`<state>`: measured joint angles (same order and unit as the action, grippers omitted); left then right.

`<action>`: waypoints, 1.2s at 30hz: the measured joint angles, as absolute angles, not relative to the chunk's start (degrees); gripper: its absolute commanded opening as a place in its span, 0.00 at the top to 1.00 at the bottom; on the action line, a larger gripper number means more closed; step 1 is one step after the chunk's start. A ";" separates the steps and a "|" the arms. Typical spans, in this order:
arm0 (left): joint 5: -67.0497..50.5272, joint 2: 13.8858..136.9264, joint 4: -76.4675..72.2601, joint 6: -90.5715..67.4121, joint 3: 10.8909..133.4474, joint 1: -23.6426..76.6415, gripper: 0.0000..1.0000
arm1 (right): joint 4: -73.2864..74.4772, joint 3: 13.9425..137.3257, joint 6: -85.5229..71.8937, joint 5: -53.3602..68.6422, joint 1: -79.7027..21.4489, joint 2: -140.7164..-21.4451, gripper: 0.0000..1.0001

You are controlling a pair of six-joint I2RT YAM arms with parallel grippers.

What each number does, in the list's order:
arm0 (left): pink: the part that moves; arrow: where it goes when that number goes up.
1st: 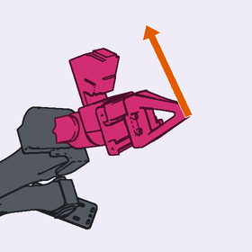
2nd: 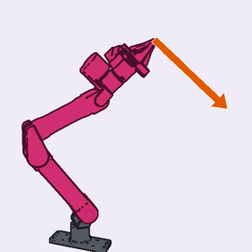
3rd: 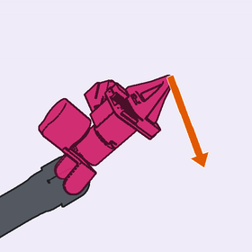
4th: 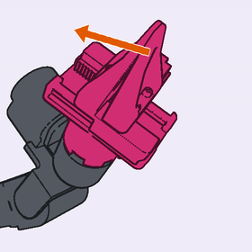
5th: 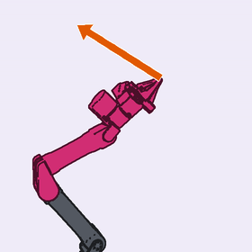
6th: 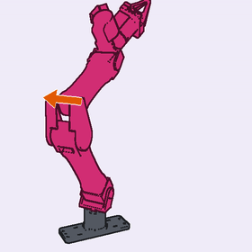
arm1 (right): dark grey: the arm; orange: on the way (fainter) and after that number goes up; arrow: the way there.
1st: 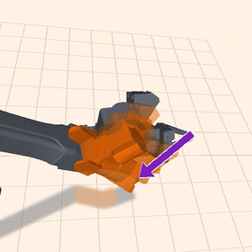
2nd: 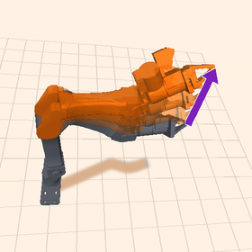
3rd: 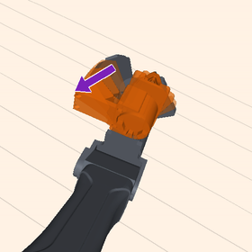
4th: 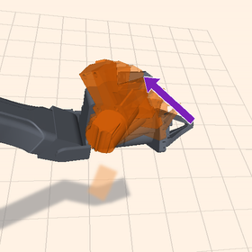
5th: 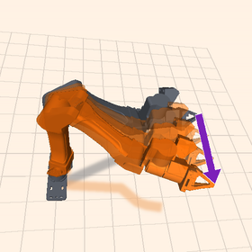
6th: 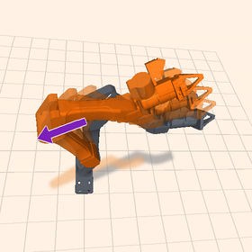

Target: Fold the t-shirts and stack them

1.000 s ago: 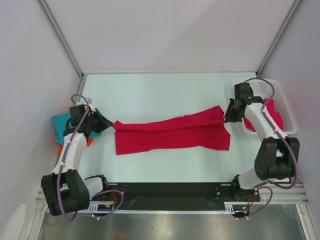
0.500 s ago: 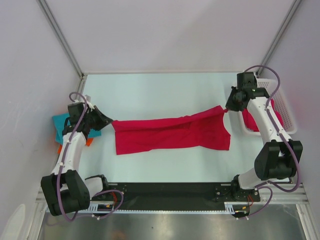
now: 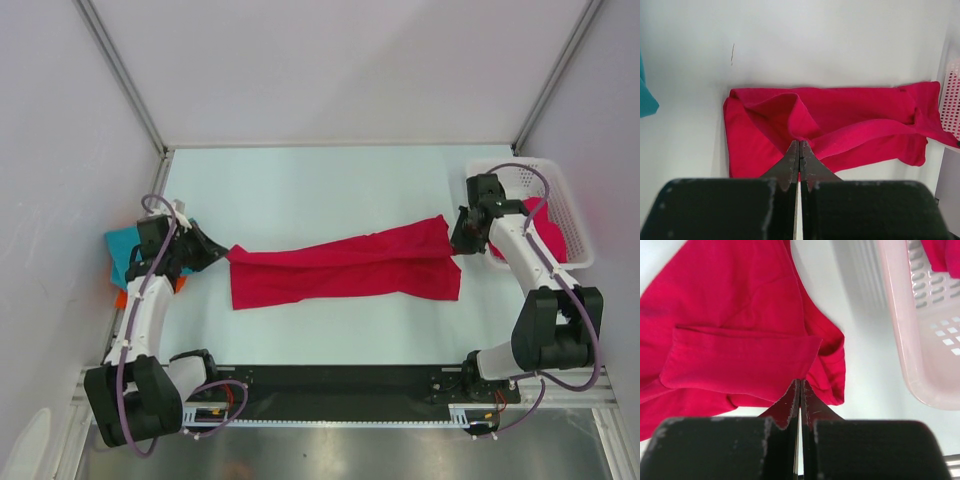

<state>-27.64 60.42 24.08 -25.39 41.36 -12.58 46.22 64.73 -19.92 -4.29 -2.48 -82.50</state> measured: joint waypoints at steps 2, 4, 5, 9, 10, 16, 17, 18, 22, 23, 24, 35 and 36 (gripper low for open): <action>-27.88 60.29 24.36 -25.34 40.32 -12.58 0.99 | 46.11 63.81 -19.92 -4.34 -2.52 -82.02 1.00; -28.12 60.31 24.49 -25.30 39.29 -12.58 0.93 | 45.95 62.94 -19.94 -4.32 -2.55 -81.65 0.95; -28.27 60.29 24.67 -25.28 38.65 -12.60 0.85 | 45.91 62.59 -19.94 -4.32 -2.55 -81.62 0.89; -28.18 60.18 25.10 -24.47 36.67 -12.64 0.29 | 45.80 61.19 -20.43 -4.27 -2.57 -81.76 0.70; -28.18 60.10 25.36 -24.56 36.47 -12.69 0.14 | 45.82 60.97 -20.40 -4.27 -2.59 -81.89 0.61; -27.64 59.96 26.33 -25.04 36.45 -12.73 0.00 | 46.09 61.17 -20.53 -4.27 -3.16 -82.81 0.58; -27.62 59.96 26.35 -25.04 36.56 -12.73 0.00 | 46.17 61.60 -20.53 -4.25 -3.29 -83.02 0.57; -27.62 59.96 26.39 -25.08 36.75 -12.73 0.00 | 46.15 61.93 -20.53 -4.21 -3.36 -83.13 0.57; -27.79 60.12 25.98 -25.63 38.13 -12.73 0.00 | 46.00 64.90 -20.80 -3.62 -4.16 -84.60 0.58; -27.90 60.38 25.74 -25.71 38.57 -12.73 0.00 | 45.84 66.11 -20.93 -3.55 -4.67 -85.67 0.58; -28.08 60.69 25.61 -25.89 38.96 -12.73 0.00 | 45.52 67.37 -20.95 -3.46 -5.32 -86.98 0.60; -28.69 63.77 25.50 -24.86 43.46 -12.75 0.00 | 42.46 83.02 -21.43 -1.72 -16.91 -110.06 0.68; -28.69 63.83 25.50 -24.80 43.59 -12.75 0.00 | 42.33 83.31 -21.45 -1.58 -17.50 -110.98 0.68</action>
